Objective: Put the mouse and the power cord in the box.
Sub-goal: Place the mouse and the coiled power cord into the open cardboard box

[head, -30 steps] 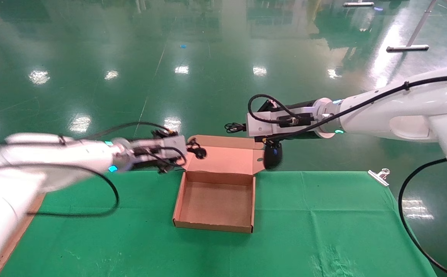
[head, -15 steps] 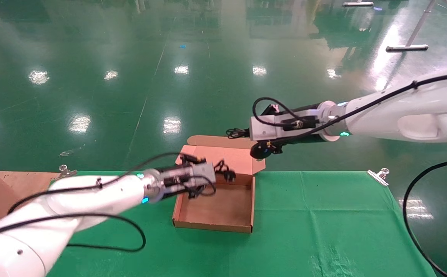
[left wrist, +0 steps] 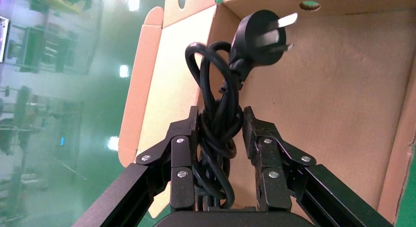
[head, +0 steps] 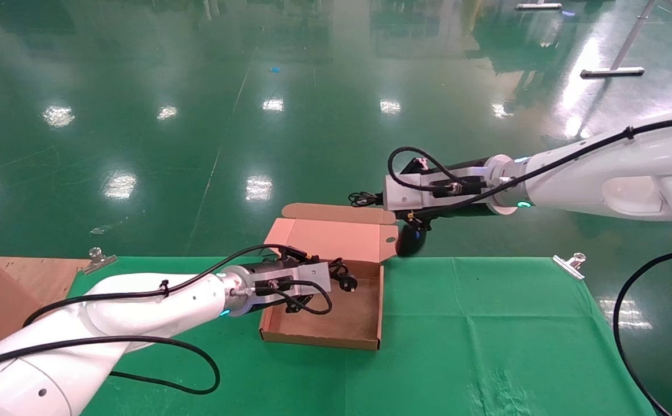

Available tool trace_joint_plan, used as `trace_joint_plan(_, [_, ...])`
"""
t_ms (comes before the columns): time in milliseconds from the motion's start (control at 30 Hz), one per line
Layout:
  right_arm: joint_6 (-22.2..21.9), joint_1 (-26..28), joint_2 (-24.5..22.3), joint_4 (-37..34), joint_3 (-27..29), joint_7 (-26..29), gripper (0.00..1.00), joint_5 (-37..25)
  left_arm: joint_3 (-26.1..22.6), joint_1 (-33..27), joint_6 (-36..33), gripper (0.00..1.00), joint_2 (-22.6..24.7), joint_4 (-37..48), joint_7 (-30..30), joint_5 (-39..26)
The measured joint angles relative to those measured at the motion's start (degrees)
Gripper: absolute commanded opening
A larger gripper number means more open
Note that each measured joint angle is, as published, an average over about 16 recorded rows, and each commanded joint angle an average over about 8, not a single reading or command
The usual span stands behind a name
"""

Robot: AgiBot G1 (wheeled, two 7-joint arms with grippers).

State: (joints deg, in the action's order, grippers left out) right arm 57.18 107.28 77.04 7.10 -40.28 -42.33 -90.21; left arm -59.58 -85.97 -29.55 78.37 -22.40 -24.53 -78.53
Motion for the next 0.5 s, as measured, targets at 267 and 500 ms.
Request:
trace_joint_plan(267, [2.4,-0.3,0.3,0.8,-0.4,-0.1,0.00,0.7,-2.3,-0.5,0.6,1.00,-0.2,-0.1,0.6,3.2])
trace_joint_plan(500, [6.8,-0.7,0.8,3.5,-1.6,1.2,0.00,1.5,-1.3,-1.4,-0.8,1.00,-1.7,2.1,-0.6,8.1])
